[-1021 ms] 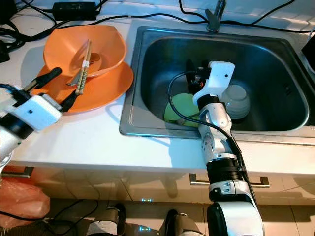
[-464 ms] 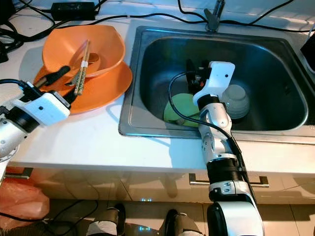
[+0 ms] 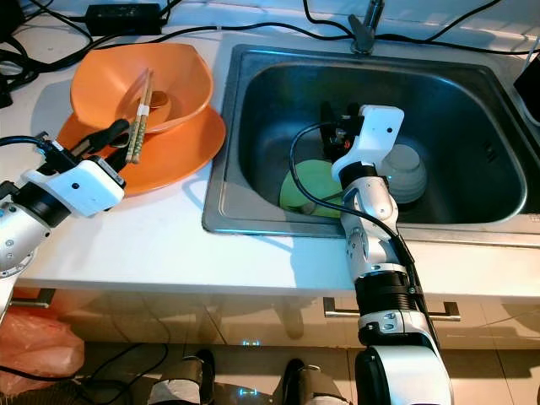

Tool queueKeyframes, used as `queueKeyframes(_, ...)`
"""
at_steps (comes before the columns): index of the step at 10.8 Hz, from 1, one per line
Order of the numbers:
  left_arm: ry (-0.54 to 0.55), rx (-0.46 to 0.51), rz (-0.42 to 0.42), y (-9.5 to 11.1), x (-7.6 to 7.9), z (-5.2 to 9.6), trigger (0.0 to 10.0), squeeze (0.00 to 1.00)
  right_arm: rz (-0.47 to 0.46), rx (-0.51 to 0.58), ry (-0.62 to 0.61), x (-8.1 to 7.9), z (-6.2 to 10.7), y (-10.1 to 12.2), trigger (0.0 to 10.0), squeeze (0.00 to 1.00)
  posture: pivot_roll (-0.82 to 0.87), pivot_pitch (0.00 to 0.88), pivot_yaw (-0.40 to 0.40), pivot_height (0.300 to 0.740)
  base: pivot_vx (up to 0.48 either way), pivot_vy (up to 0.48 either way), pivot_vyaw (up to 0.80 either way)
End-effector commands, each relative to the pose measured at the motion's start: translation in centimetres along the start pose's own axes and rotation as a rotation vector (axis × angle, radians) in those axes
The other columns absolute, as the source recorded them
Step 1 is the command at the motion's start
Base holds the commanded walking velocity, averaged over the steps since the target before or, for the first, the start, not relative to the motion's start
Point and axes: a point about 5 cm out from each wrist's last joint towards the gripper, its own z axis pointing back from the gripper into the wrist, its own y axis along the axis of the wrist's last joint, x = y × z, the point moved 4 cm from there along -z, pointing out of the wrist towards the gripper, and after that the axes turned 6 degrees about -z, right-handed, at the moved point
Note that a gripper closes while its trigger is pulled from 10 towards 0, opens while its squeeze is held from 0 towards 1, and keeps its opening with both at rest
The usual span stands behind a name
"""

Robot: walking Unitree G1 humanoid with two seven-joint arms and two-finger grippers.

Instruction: Kitchen organization

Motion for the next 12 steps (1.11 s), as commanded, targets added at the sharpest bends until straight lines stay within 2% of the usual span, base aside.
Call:
queueKeyframes(1,-0.001,0.020,-0.009,0.6,0.0,-0.3,0.0,0.00,0.000,-0.010,-0.016,0.5,0.2,-0.2,10.0,0.00,0.20,0.217,-0.062,0.740,0.000,0.000,0.00)
queueKeyframes(2,0.002,0.021,-0.014,0.7,-0.2,-0.4,0.0,0.00,-0.001,-0.010,-0.016,0.5,0.2,-0.2,10.0,0.00,0.20,0.216,-0.062,0.740,0.000,0.000,0.00)
queueKeyframes(3,0.007,0.023,-0.024,0.8,-0.4,-0.5,2.3,0.00,-0.002,-0.010,-0.017,0.5,0.2,-0.2,10.0,0.00,0.20,0.215,-0.061,0.740,0.000,0.000,0.00)
queueKeyframes(5,0.019,0.028,-0.041,1.1,-1.0,-0.6,10.0,0.00,-0.005,-0.011,-0.017,0.5,0.2,-0.2,10.0,0.00,0.20,0.214,-0.061,0.740,0.000,0.000,0.00)
queueKeyframes(9,0.028,0.046,-0.089,1.9,-3.2,-0.5,10.0,0.00,-0.010,-0.015,-0.014,0.4,0.1,-0.3,10.0,0.00,0.21,0.215,-0.064,0.740,0.000,0.000,0.00)
queueKeyframes(12,-0.051,-0.025,-0.122,0.6,-2.8,0.1,10.0,0.00,-0.011,-0.020,-0.013,0.3,0.1,-0.4,10.0,0.00,0.21,0.213,-0.066,0.740,0.000,0.000,0.00)
